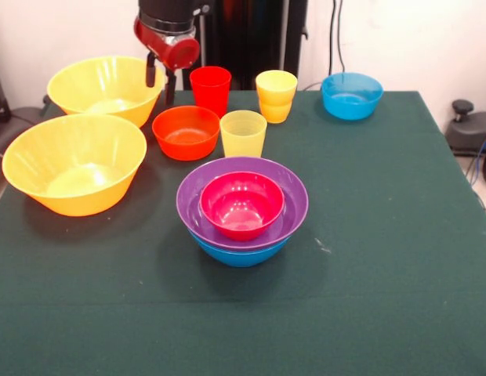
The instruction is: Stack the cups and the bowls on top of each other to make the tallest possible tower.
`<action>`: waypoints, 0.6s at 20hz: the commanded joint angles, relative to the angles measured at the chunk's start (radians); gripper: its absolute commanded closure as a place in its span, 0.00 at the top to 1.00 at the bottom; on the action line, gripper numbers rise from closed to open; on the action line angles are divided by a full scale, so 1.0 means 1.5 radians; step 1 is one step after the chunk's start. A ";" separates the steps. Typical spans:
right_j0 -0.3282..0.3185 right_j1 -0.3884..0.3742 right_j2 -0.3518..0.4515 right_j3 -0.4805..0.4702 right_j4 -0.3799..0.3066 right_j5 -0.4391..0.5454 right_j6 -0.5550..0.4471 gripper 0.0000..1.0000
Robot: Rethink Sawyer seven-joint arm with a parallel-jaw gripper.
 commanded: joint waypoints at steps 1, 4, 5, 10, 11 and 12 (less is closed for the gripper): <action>0.034 0.059 0.003 -0.003 0.077 -0.022 0.141 1.00; 0.041 0.086 0.009 -0.005 0.109 -0.052 0.147 1.00; 0.043 0.096 0.012 -0.010 0.118 -0.061 0.148 1.00; 0.074 0.105 0.004 -0.031 0.174 -0.057 0.152 1.00; 0.080 0.100 0.002 -0.034 0.183 -0.049 0.148 1.00; 0.086 0.095 -0.001 -0.037 0.192 -0.040 0.143 1.00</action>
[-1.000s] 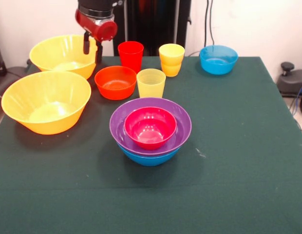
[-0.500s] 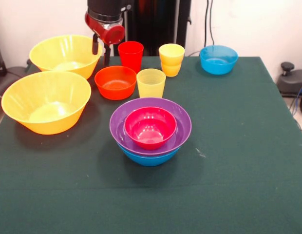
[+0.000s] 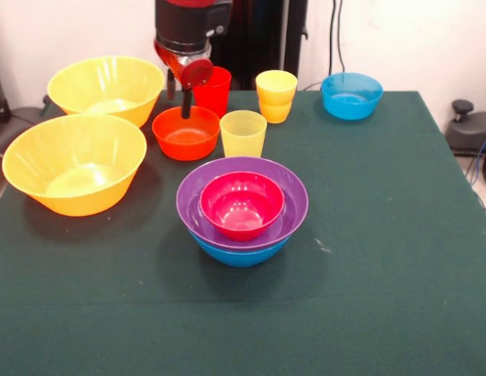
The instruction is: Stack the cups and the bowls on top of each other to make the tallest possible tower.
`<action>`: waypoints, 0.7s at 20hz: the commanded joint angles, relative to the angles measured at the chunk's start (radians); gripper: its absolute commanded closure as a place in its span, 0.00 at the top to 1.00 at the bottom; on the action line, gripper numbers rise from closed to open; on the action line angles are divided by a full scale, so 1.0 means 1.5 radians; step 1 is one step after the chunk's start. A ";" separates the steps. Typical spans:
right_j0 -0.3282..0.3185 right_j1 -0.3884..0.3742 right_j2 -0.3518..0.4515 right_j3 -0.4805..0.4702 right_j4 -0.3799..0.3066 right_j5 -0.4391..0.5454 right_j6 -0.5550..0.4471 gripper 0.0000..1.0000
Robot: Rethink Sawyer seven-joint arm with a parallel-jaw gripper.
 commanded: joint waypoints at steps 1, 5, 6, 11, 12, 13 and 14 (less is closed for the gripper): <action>0.048 0.028 0.026 -0.040 0.079 -0.020 0.138 1.00; 0.038 0.010 0.044 -0.038 0.097 -0.019 0.106 1.00; 0.038 0.016 0.045 -0.038 0.099 -0.030 0.104 1.00; 0.033 0.044 0.043 -0.038 0.103 -0.085 0.098 1.00; 0.027 0.045 0.048 -0.039 0.102 -0.088 0.093 1.00; 0.023 0.048 0.052 -0.041 0.101 -0.093 0.089 1.00; 0.019 0.051 0.055 -0.043 0.101 -0.098 0.085 1.00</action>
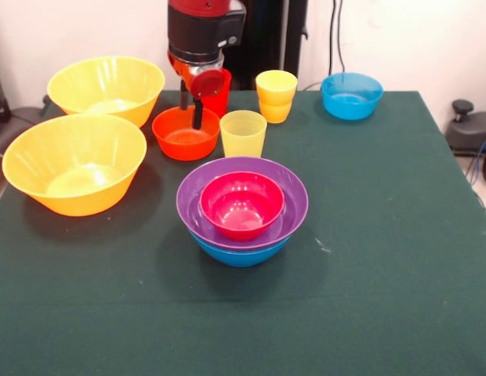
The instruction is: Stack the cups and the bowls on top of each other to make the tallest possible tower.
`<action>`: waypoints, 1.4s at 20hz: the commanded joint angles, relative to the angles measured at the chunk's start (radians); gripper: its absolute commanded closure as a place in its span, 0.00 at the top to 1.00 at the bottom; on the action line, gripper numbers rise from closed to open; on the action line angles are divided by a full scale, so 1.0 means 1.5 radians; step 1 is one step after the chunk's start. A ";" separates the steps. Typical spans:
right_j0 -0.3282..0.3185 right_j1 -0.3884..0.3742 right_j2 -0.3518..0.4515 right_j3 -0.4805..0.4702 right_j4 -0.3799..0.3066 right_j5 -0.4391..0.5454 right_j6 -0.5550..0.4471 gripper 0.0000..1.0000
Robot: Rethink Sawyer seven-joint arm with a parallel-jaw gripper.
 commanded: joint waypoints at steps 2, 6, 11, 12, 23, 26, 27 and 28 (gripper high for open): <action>-0.011 0.047 0.064 -0.050 0.030 -0.083 0.082 1.00; -0.005 0.065 0.056 -0.055 0.033 -0.110 0.088 1.00; -0.001 0.080 0.054 -0.046 0.037 -0.141 0.097 1.00; -0.006 0.080 0.059 -0.038 0.036 -0.147 0.097 1.00; -0.012 0.077 0.055 -0.005 0.028 -0.173 0.098 1.00; -0.021 0.077 0.059 0.006 0.020 -0.183 0.097 1.00; -0.025 0.077 0.062 0.011 0.017 -0.188 0.097 1.00; -0.026 0.077 0.062 0.017 0.016 -0.194 0.100 1.00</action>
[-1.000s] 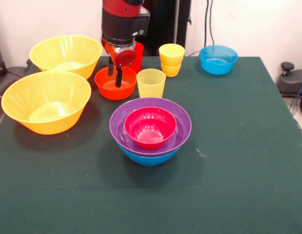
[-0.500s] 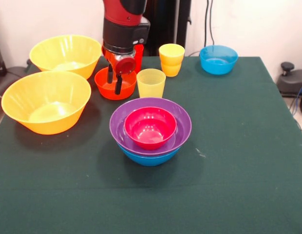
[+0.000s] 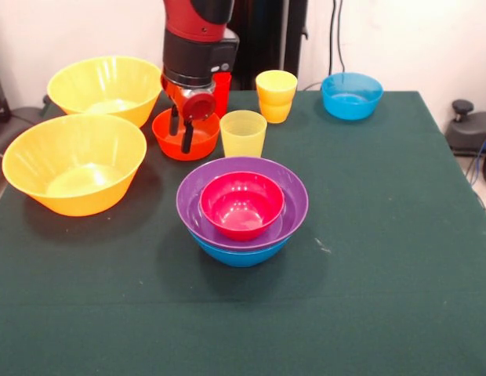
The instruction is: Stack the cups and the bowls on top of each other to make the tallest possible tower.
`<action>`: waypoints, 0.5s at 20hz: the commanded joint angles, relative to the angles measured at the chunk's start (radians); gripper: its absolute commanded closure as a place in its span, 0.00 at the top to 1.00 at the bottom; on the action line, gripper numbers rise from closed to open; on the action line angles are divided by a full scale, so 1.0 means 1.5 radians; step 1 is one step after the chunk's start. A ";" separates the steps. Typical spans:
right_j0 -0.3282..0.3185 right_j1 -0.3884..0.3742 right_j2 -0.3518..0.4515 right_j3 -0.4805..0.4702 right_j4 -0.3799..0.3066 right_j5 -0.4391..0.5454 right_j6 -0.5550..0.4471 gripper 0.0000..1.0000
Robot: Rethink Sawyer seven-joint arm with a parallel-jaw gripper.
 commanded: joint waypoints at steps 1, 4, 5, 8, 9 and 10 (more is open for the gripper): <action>-0.015 0.013 0.064 0.026 0.011 -0.056 0.103 1.00; -0.021 0.019 0.068 0.046 0.002 -0.089 0.113 1.00; -0.022 0.019 0.068 0.054 0.000 -0.094 0.114 1.00; -0.025 0.018 0.071 0.081 -0.002 -0.112 0.121 1.00; -0.026 0.018 0.072 0.089 -0.003 -0.119 0.124 1.00; -0.026 0.018 0.073 0.098 -0.003 -0.127 0.127 1.00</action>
